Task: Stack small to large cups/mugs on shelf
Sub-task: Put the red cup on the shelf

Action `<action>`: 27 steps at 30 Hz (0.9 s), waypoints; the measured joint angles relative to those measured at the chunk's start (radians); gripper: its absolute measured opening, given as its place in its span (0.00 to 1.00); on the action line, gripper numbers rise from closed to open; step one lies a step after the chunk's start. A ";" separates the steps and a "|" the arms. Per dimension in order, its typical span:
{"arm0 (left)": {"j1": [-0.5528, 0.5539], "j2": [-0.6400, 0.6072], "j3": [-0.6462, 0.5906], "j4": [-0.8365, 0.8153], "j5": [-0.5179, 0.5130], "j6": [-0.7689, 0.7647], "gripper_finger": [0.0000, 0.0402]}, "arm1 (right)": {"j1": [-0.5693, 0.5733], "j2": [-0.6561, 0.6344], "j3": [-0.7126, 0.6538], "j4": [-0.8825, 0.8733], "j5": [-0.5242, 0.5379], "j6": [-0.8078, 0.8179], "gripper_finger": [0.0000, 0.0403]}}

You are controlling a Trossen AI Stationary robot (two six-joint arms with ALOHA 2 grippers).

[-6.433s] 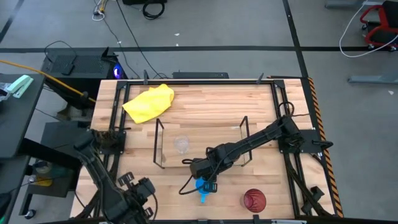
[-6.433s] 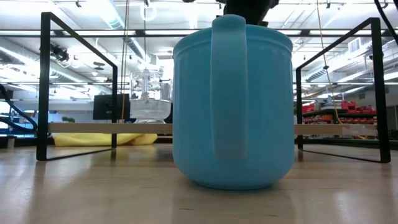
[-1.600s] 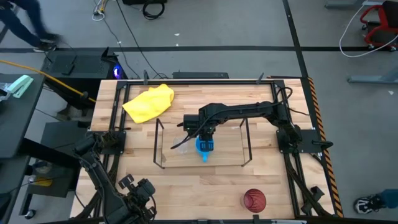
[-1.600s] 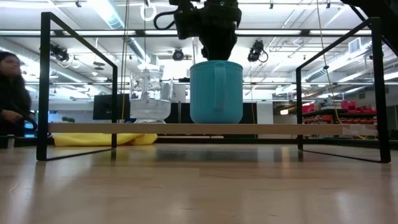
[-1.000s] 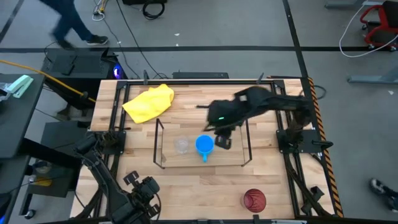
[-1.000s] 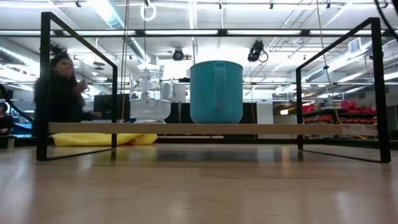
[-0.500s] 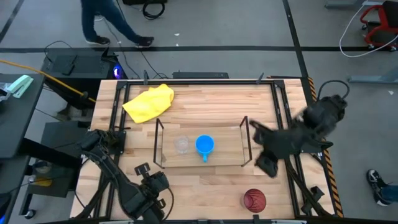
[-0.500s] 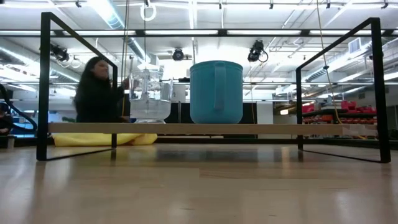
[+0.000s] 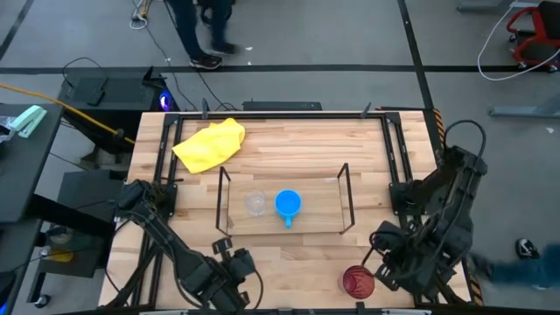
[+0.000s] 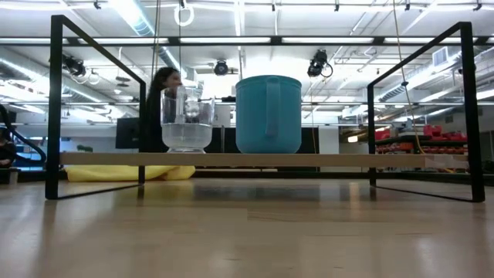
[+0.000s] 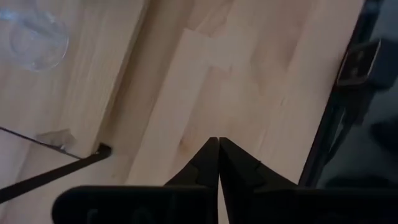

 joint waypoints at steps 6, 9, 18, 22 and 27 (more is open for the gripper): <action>0.030 0.000 0.000 0.023 0.000 -0.128 0.05 | 0.012 0.000 -0.145 0.090 0.003 -0.089 0.25; 0.036 0.000 0.000 0.040 0.000 -0.174 0.04 | 0.012 0.000 -0.205 0.177 0.037 -0.176 0.26; 0.035 0.000 0.000 0.072 0.045 -0.201 0.05 | 0.001 0.001 -0.243 0.252 0.072 -0.225 0.35; 0.031 0.000 0.000 0.074 0.045 -0.201 0.05 | 0.001 0.002 -0.243 0.297 0.082 -0.227 0.38; 0.026 0.010 -0.001 0.077 0.050 -0.201 0.04 | -0.007 0.006 -0.299 0.385 0.094 -0.245 0.39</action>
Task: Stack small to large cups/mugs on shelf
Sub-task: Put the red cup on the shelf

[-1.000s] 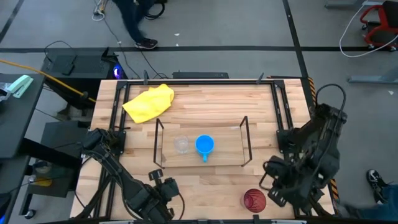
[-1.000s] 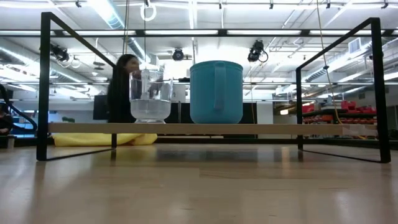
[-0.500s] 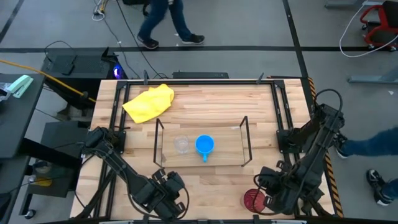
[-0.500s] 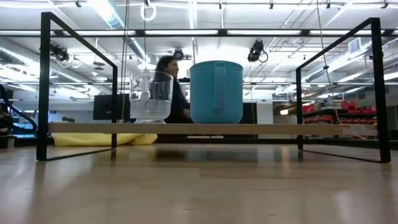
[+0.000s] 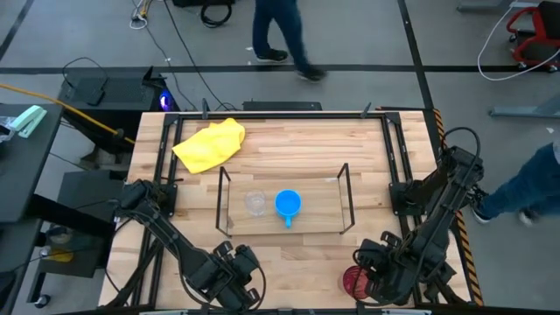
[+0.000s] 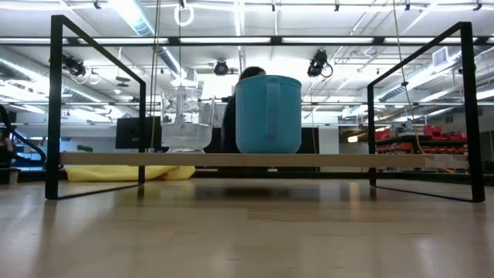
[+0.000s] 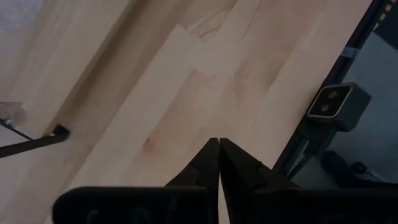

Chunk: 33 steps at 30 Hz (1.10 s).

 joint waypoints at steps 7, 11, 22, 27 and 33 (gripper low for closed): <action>-0.003 0.058 -0.001 0.025 0.040 -0.001 0.06 | -0.028 0.001 -0.073 0.017 -0.013 0.001 0.38; -0.003 0.091 -0.001 0.055 0.059 -0.004 0.05 | -0.044 0.001 -0.108 0.061 -0.044 -0.032 0.38; -0.004 0.123 -0.001 0.121 0.063 -0.033 0.04 | -0.058 0.001 -0.183 0.124 -0.068 -0.017 0.32; -0.004 0.123 -0.001 0.121 0.063 -0.033 0.06 | -0.059 0.001 -0.183 0.124 -0.068 -0.024 0.17; -0.004 0.123 -0.001 0.122 0.063 -0.044 0.04 | -0.070 0.001 -0.183 0.122 -0.059 -0.043 0.03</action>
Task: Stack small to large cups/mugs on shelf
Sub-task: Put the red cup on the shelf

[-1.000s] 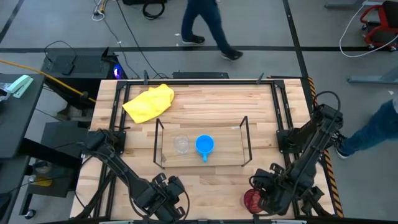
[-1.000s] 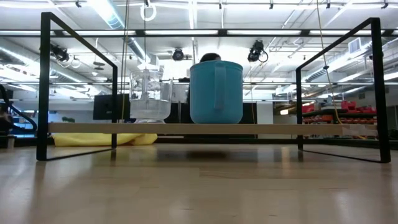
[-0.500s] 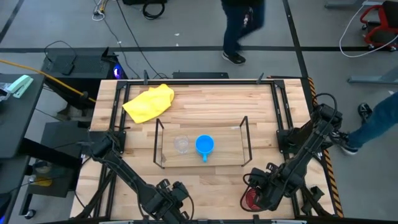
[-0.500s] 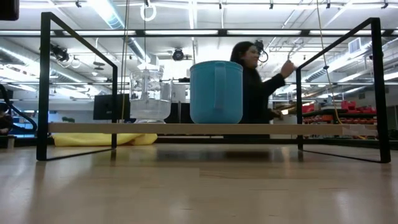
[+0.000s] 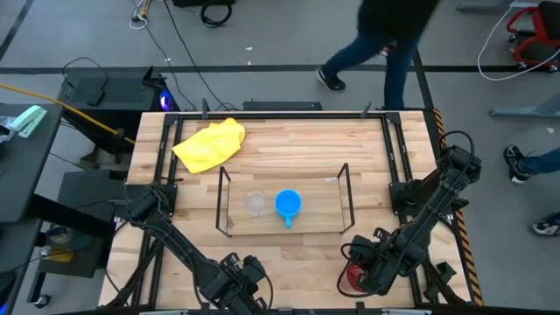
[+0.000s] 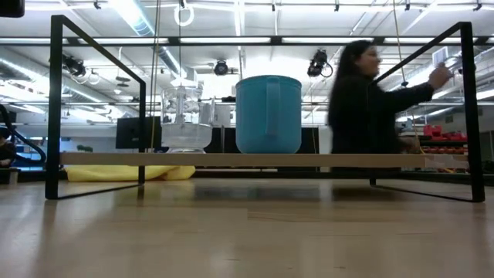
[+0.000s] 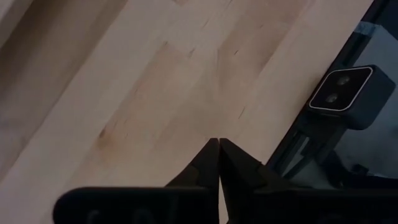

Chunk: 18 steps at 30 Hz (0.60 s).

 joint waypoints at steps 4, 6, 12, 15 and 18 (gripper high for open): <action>0.000 0.000 0.000 0.003 0.000 -0.003 0.02 | -0.016 0.000 0.013 -0.014 0.001 -0.014 0.04; 0.000 0.000 0.000 0.003 0.000 -0.003 0.03 | -0.029 0.000 0.041 -0.016 -0.002 -0.046 0.02; 0.000 -0.001 0.000 0.003 0.000 0.001 0.06 | -0.075 0.000 0.228 -0.169 0.002 -0.136 0.02; 0.000 -0.001 0.000 0.003 -0.002 0.002 0.05 | -0.106 0.000 0.355 -0.297 0.027 -0.190 0.02; 0.000 -0.001 0.000 0.003 -0.008 0.003 0.03 | -0.152 0.000 0.476 -0.418 0.065 -0.238 0.02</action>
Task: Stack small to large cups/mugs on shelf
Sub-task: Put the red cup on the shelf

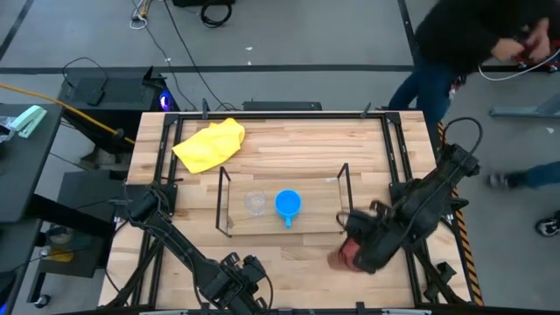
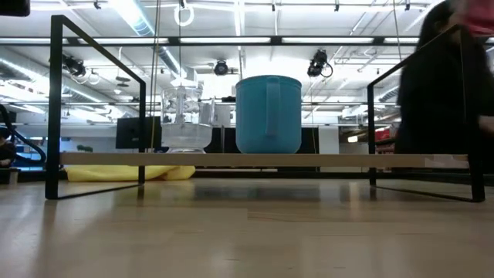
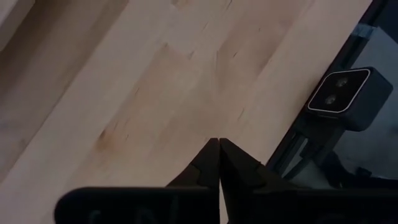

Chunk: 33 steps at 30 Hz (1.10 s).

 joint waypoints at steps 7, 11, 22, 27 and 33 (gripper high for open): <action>0.000 0.000 0.000 -0.001 -0.008 0.002 0.04 | -0.167 -0.001 0.192 -0.084 0.059 -0.205 0.01; 0.000 -0.001 0.000 -0.001 -0.008 -0.003 0.07 | -0.300 -0.003 0.218 -0.089 0.067 -0.337 0.01; 0.000 -0.001 0.000 -0.008 -0.008 -0.001 0.02 | -0.548 -0.001 0.172 -0.088 -0.007 -0.625 0.01; 0.000 -0.001 0.000 -0.010 -0.030 0.016 0.05 | -0.624 -0.002 0.108 -0.088 -0.040 -0.684 0.01; 0.001 -0.001 0.000 -0.011 -0.030 0.020 0.06 | -0.652 -0.008 -0.005 -0.088 -0.085 -0.743 0.01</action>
